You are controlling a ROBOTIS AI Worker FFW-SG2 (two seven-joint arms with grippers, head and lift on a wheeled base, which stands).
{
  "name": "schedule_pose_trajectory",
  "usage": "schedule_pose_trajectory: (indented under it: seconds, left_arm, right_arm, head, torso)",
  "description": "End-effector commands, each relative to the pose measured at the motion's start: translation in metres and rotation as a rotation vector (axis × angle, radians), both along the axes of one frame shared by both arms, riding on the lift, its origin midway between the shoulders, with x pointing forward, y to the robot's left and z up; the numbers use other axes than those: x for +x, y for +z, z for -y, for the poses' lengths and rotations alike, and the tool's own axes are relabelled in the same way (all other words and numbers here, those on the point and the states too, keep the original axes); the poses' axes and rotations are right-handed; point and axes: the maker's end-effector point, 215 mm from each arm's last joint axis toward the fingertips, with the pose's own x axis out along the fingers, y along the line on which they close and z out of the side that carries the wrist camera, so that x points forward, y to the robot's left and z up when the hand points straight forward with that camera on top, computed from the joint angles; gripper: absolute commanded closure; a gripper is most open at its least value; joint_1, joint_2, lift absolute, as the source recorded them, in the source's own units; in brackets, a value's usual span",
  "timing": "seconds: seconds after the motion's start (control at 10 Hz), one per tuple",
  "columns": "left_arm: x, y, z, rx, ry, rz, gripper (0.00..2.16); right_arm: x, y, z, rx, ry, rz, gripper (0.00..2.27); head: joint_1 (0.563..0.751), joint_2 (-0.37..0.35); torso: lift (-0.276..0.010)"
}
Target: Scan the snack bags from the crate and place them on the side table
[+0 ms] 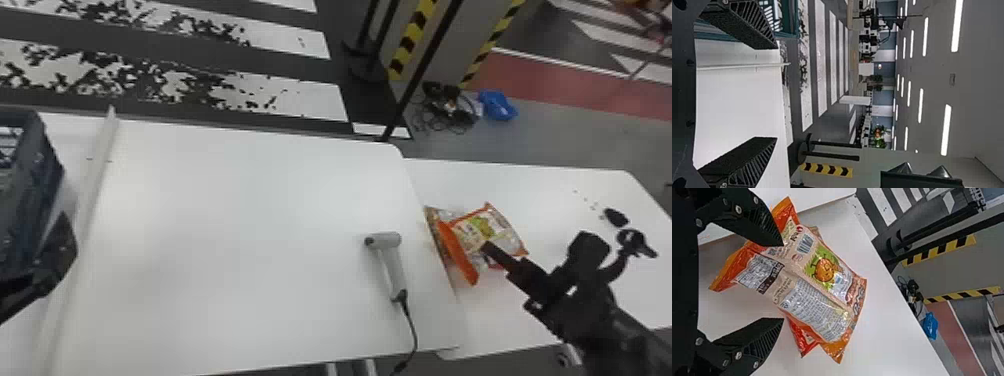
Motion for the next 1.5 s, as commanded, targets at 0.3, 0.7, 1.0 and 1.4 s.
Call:
schedule_pose_trajectory:
  seconds: [0.3,0.7,1.0,1.4]
  left_arm:
    - [0.0,0.002,0.005,-0.01,-0.001,0.005,0.04]
    - [-0.001,-0.002,0.01,-0.016,-0.007,-0.004,0.04]
    - [-0.001,-0.006,0.01,-0.016,-0.006,-0.012,0.04]
    - [-0.002,-0.011,0.012,-0.021,-0.003,-0.019,0.04]
  right_arm:
    - [0.013,0.065,-0.093,-0.117,0.159,0.131,0.05]
    - [0.027,0.11,-0.222,-0.273,0.356,0.29,0.05]
    - [0.025,0.128,-0.313,-0.391,0.436,0.416,0.05]
    - [0.005,0.133,-0.412,-0.395,0.482,0.598,0.07]
  head:
    - [0.695,-0.35]
    - [0.695,-0.325]
    - [0.695,-0.183]
    - [0.695,-0.033]
  torso:
    - [-0.05]
    - [-0.05]
    - [-0.05]
    - [-0.05]
